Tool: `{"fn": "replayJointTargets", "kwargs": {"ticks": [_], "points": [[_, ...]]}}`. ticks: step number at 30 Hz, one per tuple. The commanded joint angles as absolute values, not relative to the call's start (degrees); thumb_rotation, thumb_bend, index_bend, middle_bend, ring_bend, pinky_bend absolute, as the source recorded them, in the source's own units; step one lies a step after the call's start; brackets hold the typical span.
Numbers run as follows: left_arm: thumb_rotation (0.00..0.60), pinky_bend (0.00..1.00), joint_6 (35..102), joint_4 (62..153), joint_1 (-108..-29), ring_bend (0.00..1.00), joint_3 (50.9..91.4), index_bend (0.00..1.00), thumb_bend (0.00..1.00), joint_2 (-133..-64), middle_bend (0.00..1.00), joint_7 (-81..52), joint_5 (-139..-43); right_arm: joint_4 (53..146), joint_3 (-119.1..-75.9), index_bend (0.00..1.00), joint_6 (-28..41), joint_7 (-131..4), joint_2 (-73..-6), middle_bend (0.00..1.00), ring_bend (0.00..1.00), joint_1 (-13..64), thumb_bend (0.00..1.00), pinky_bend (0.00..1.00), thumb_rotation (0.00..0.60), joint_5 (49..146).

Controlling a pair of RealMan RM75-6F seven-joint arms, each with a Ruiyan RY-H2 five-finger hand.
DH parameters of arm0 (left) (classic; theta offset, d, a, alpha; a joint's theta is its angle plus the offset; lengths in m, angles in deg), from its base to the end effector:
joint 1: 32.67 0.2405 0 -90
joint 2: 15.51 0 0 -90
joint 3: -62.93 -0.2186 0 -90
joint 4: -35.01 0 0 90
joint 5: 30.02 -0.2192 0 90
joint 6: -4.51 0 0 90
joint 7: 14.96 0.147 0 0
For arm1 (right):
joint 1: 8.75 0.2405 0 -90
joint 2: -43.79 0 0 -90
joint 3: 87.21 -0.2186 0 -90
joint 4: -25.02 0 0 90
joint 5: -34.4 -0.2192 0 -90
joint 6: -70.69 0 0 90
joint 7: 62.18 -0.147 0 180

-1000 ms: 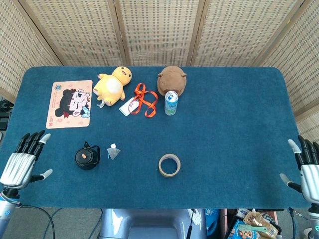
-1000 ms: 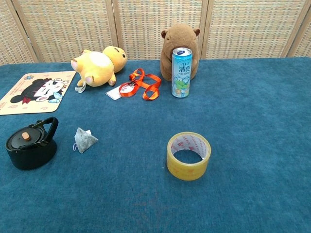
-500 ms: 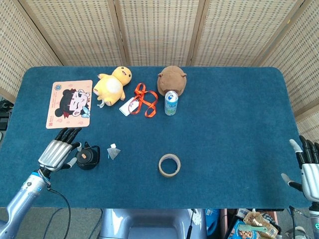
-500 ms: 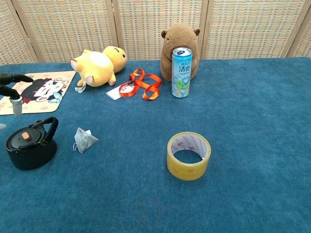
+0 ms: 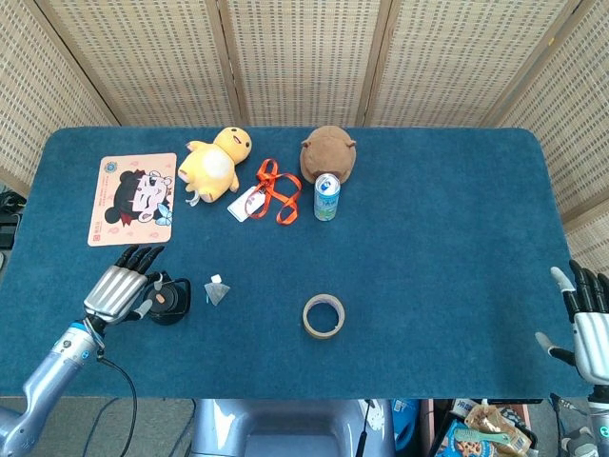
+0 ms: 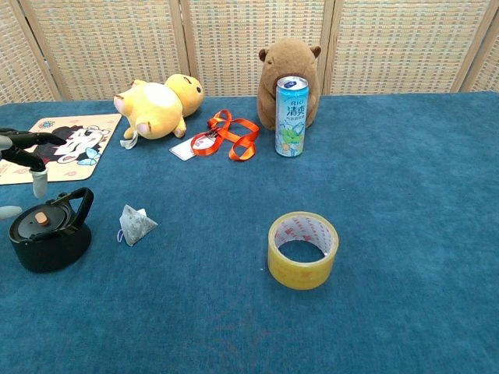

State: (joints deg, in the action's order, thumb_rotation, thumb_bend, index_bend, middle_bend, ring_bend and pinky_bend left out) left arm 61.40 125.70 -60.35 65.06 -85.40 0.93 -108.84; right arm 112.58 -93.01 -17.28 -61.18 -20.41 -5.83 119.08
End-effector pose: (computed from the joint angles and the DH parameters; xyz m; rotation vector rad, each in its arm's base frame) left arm -0.2272 0.2681 0.0455 -1.9107 -0.8259 -0.6552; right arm -0.2991 -0.1836 0.1587 1.3126 -0.7811 0.8608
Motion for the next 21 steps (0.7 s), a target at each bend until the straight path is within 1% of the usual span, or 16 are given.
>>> {"fn": "replayJointTargets", "kwargs": {"ticks": [1,8,21], "points": [[0.6,0.0,61.6,123.6,-60.6,0.0,64.6,0.45,0.39,-86.6,0.0,-1.4,-110.3,112.5,-93.0,0.0,-17.2,-61.2,-20.4,0.0,0.0,-5.8,0.0,0.0,0.6,119.1],[0.6,0.0,61.4,120.6,-61.0,0.0,63.3,0.45,0.39,-88.0,0.0,-3.5,-112.2,112.4,-93.0,0.0,-17.0,-61.3,-20.5,0.0,0.0,-5.8,0.0,0.0,0.6,118.9],[0.6,0.0,61.2,118.1,-61.2,0.0,63.0,0.45,0.39,-89.5,0.0,-5.3,-112.1,112.1,-93.1,0.0,-16.3,-61.9,-20.5,0.0,0.0,-5.6,0.0,0.0,0.6,118.3]]}}
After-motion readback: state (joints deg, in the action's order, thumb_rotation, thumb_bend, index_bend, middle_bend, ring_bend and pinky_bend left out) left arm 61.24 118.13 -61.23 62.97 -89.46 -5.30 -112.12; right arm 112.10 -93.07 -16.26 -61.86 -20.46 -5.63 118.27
